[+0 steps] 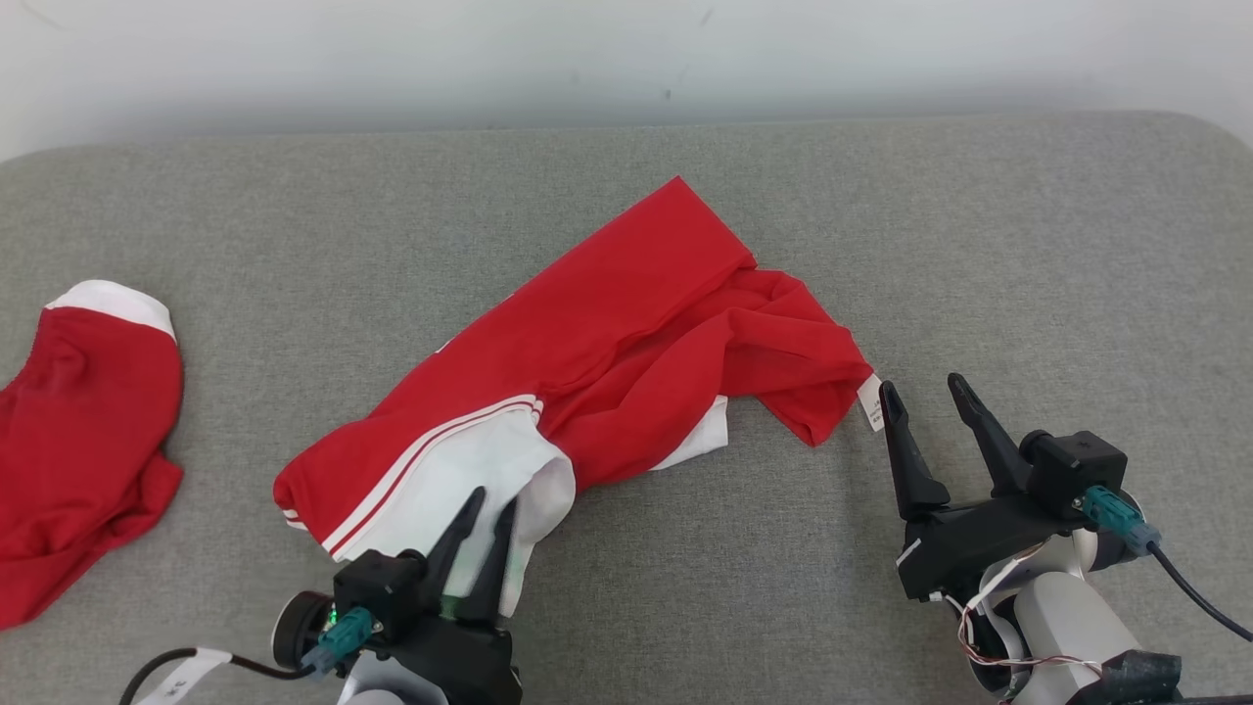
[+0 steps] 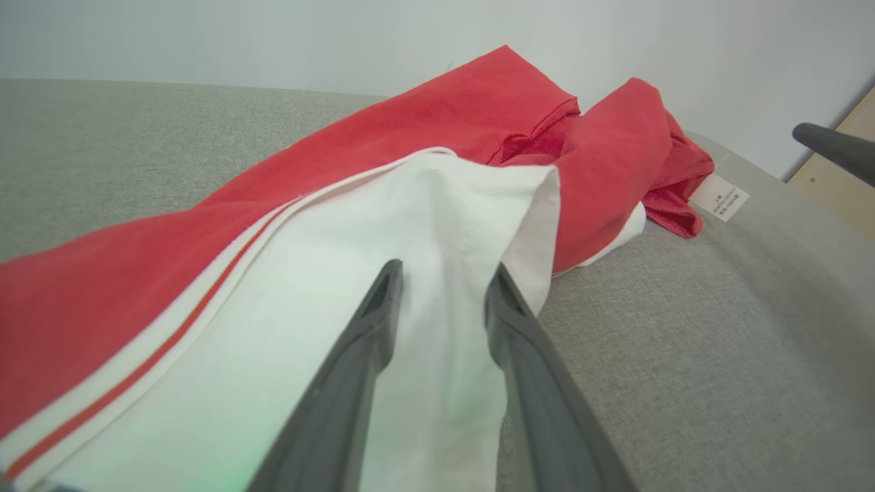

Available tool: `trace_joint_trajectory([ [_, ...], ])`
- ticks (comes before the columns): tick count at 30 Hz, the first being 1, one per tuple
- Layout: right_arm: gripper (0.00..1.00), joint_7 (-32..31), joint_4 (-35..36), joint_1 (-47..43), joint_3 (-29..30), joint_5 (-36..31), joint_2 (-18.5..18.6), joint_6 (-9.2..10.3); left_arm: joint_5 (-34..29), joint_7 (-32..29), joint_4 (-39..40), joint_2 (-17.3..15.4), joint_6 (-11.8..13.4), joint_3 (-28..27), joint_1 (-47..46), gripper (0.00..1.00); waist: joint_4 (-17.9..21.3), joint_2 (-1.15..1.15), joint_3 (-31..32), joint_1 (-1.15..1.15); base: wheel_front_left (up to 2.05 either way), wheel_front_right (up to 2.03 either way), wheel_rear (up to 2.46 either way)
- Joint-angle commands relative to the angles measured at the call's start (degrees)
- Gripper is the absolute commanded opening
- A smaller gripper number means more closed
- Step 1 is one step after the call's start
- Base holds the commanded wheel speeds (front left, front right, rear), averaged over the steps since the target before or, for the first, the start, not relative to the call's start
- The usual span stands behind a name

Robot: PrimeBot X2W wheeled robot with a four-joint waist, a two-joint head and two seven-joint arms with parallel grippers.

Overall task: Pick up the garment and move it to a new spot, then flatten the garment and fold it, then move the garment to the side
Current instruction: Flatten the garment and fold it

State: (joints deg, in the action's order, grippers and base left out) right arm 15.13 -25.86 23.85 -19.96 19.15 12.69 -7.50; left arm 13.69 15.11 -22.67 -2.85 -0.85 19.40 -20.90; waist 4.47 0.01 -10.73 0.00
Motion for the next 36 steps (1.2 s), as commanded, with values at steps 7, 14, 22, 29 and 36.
trace_joint_trajectory([
  [7, 1.00, 0.03, -0.28, -0.15, 0.65, 0.21, -0.01, 0.02, -1.40, 0.08, 1.32, -0.07, 0.09, -1.96, 0.73, 0.00, -1.34, -0.01, 0.18, 0.00, 0.00, 0.00, 0.00],
  [14, 1.00, 0.03, -0.54, -0.91, 1.73, 0.12, -0.14, 0.02, -4.50, 0.08, 13.26, -0.07, 1.05, -5.02, 3.15, 0.00, -4.88, -0.01, 1.49, 0.00, 0.00, 0.00, 0.00],
  [22, 1.00, 0.02, -1.44, -0.15, 4.56, 0.15, 0.41, 0.02, -7.38, 0.08, 23.04, -0.06, 0.38, -5.38, 6.64, 0.00, -11.30, -0.01, 3.03, 0.00, 0.00, 0.00, 0.00],
  [29, 1.00, 0.02, -1.85, 1.81, 6.85, -0.43, 2.24, 0.02, -8.21, 0.08, 25.88, -0.06, -0.92, -3.70, 9.69, 0.00, -15.95, -0.01, 2.81, 0.00, 0.00, 0.00, 0.00],
  [36, 1.00, 0.03, -7.48, 5.45, 0.28, -2.53, 5.81, 0.02, -7.89, 0.08, 19.66, -0.07, -1.91, -0.42, 13.20, 0.00, -19.15, -0.01, 2.92, 0.00, 0.00, 0.00, 0.00],
])
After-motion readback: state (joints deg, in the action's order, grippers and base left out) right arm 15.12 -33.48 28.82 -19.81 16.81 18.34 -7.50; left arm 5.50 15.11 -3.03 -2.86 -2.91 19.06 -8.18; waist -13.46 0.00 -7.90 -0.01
